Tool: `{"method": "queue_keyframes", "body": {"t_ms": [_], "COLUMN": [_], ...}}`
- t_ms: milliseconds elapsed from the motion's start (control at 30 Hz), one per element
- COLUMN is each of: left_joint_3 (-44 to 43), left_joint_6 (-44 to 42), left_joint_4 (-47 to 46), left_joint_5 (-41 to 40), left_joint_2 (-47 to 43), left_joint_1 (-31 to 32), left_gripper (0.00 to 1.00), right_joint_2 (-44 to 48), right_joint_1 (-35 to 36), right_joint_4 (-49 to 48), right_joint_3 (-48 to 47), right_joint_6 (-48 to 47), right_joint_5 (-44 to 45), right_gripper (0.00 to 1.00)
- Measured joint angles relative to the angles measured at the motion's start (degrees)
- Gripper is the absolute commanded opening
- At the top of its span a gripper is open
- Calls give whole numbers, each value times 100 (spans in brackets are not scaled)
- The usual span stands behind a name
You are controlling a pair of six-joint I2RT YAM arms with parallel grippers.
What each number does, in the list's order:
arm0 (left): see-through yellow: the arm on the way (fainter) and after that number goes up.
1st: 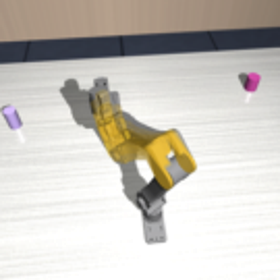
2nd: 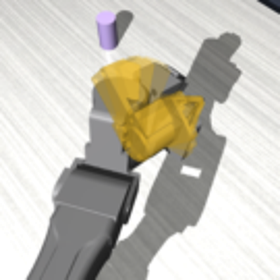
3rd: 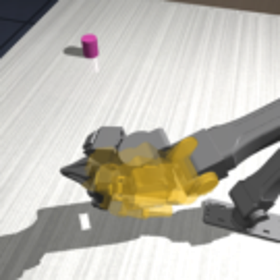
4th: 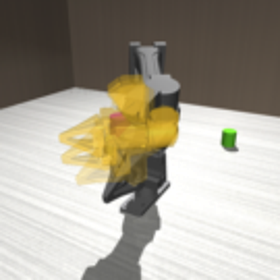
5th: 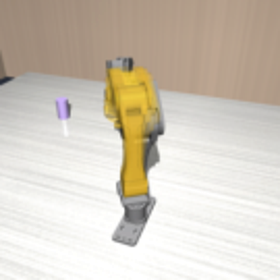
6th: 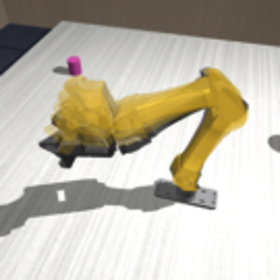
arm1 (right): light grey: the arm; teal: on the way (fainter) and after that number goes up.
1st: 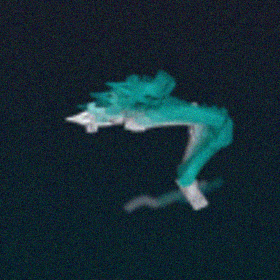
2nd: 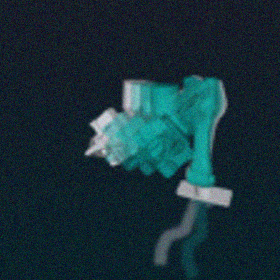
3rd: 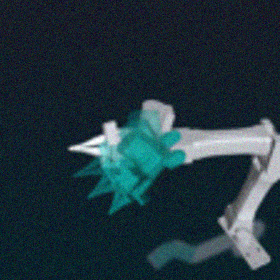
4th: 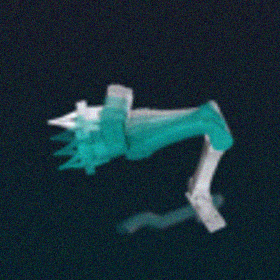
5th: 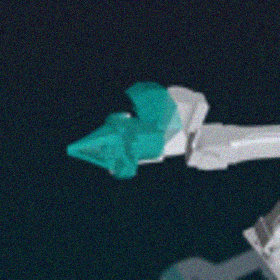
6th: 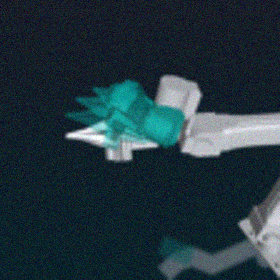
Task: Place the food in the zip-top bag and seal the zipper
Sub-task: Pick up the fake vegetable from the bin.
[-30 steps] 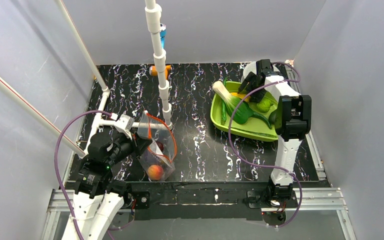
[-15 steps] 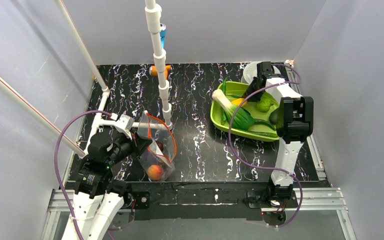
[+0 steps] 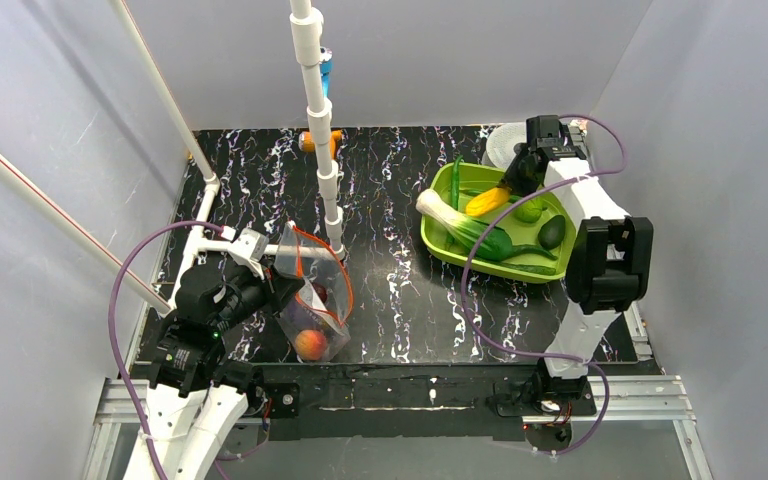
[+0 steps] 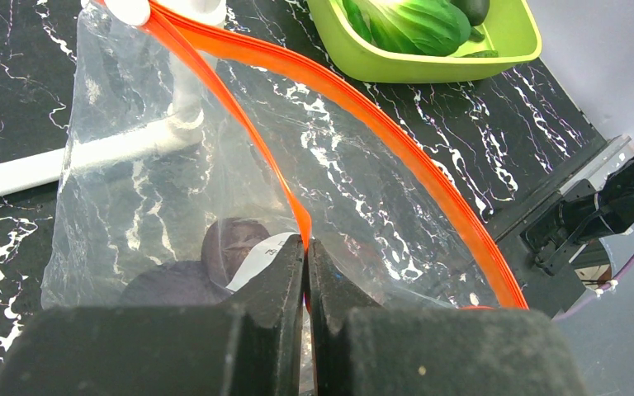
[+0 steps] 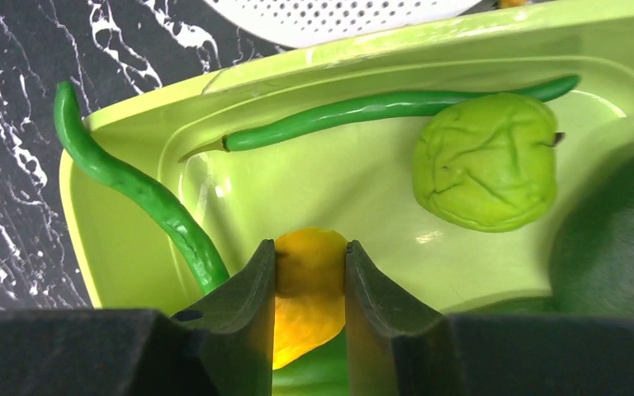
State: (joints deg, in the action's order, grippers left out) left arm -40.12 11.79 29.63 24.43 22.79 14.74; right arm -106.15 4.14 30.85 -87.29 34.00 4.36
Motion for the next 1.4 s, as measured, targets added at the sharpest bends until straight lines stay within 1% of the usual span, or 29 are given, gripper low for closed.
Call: {"method": "queue_keyframes", "body": {"t_ms": [333, 433, 567, 667, 767, 967, 1200, 1400], "left_joint_3": [0, 0, 0, 0, 0, 0, 0, 0], "left_joint_6": [0, 2, 2, 2, 0, 2, 2, 4], "left_joint_4": [0, 0, 0, 0, 0, 0, 7, 33], "left_joint_5": [2, 2, 0, 0, 0, 2, 0, 0], "left_joint_2": [0, 0, 0, 0, 0, -2, -55, -61], "left_joint_1": [0, 0, 0, 0, 0, 0, 0, 0], "left_gripper": [0, 0, 0, 0, 0, 0, 0, 0], "right_joint_2": [490, 826, 1329, 1515, 1537, 1534, 1384, 1394], "right_joint_1": [-208, -278, -280, -275, -275, -326, -811, -973], "right_joint_4": [238, 229, 140, 101, 2, -103, -348, -455], "right_joint_3": [111, 323, 640, 752, 824, 1099, 1244, 1539], "right_joint_6": [-232, -282, -295, -284, -238, 50, 605, 780], "right_joint_5": [903, 1113, 1222, 1176, 977, 168, -1034, -1613], "right_gripper": [1, 1, 1, 1, 1, 1, 1, 1]}}
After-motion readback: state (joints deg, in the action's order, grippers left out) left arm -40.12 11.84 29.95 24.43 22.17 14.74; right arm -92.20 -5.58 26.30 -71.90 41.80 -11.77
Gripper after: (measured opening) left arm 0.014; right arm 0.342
